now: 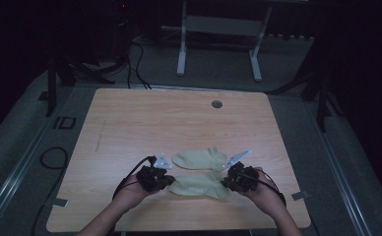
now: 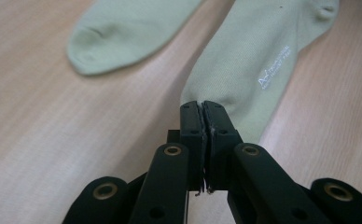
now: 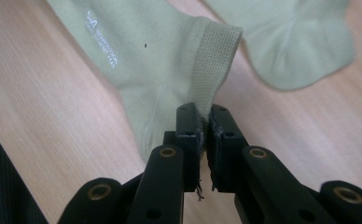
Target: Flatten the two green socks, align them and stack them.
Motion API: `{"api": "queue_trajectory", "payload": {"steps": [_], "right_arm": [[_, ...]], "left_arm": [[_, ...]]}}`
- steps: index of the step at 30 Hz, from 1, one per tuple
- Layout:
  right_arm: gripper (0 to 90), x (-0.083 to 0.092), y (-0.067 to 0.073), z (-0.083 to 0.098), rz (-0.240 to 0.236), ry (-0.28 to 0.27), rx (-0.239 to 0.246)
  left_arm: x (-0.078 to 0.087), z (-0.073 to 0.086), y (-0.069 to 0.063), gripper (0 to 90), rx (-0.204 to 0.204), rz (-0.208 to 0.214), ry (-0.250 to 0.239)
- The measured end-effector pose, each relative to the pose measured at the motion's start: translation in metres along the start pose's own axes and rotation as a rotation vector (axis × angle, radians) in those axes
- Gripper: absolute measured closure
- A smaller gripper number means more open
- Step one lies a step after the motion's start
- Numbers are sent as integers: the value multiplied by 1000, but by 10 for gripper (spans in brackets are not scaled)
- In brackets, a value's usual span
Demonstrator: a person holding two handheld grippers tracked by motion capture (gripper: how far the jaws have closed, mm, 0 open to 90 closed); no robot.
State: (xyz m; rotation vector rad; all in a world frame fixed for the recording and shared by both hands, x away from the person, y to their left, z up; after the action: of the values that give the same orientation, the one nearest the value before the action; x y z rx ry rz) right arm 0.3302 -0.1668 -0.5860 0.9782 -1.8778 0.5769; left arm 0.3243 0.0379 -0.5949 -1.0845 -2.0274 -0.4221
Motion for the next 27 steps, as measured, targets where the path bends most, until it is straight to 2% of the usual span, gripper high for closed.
{"api": "queue_trajectory", "payload": {"steps": [2, 11, 16, 17, 22, 27], "right_arm": [[837, 3, -4, -4, 6, -6, -1], [837, 11, -26, -21, 13, -23, -31], [837, 12, -35, -28, 17, -31, -45], [836, 12, -41, -32, 17, -36, -53], [836, 12, -55, -42, 16, -40, -79], [836, 4, -67, -49, 19, -22, -93]], "left_arm": [[2, -5, 2, 874, 4, 8, -8], [4, -26, 18, 874, 5, -11, -11], [4, -39, 31, 874, 6, -20, -16], [3, -43, 36, 874, 9, -23, -16], [0, -55, 52, 874, -7, -41, 2], [-7, -60, 65, 874, 3, -42, 23]]}}
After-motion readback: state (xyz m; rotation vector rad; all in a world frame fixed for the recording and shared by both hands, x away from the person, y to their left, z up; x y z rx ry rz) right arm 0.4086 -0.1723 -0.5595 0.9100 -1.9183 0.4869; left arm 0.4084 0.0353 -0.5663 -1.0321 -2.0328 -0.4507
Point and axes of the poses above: each handheld gripper's, and its own axes: x roughly backward along the jaws, z roughly out of its underside, y roughly to its left, the point moved 10 cm from there along -x, roughly forward along the jaws, and after that the axes turned 1 degree about -y, right-handed, at the moved point
